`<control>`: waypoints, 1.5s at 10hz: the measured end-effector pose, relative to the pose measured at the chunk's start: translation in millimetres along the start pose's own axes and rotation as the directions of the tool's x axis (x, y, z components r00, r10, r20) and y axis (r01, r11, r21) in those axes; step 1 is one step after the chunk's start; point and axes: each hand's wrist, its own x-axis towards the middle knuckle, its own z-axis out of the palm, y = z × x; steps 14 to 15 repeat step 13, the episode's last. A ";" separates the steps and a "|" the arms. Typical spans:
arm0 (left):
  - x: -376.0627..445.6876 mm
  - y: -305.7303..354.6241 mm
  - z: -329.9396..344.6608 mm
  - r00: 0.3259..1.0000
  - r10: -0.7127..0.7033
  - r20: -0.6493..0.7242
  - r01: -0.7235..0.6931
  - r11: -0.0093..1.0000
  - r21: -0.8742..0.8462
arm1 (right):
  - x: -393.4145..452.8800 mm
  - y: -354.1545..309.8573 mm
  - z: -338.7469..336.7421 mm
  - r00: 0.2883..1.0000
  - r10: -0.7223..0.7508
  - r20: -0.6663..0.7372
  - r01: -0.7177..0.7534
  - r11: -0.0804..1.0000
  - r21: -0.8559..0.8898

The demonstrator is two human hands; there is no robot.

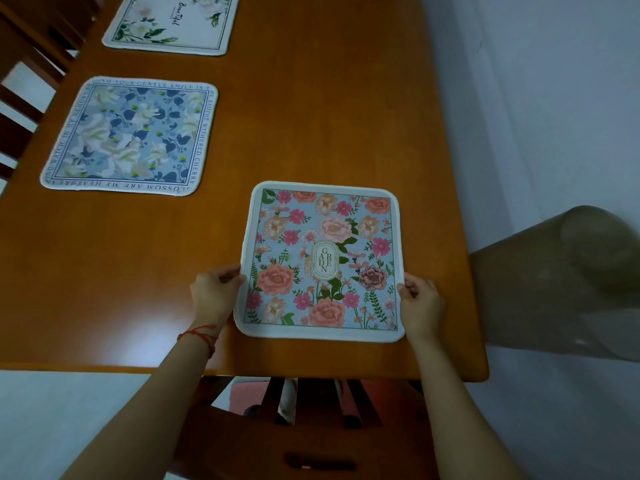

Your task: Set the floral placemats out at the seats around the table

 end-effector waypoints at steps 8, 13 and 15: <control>-12.2 4.3 9.3 0.935 0.346 0.076 -0.354 0.918 0.181 | -4.0 -23.5 -12.1 0.989 -0.056 0.134 0.079 0.982 -0.173; -23.3 67.1 34.8 0.694 0.625 0.358 -0.719 0.570 0.398 | -11.1 -53.7 -52.4 0.950 -0.216 0.225 0.287 0.887 -0.361; -23.3 67.1 34.8 0.694 0.625 0.358 -0.719 0.570 0.398 | -11.1 -53.7 -52.4 0.950 -0.216 0.225 0.287 0.887 -0.361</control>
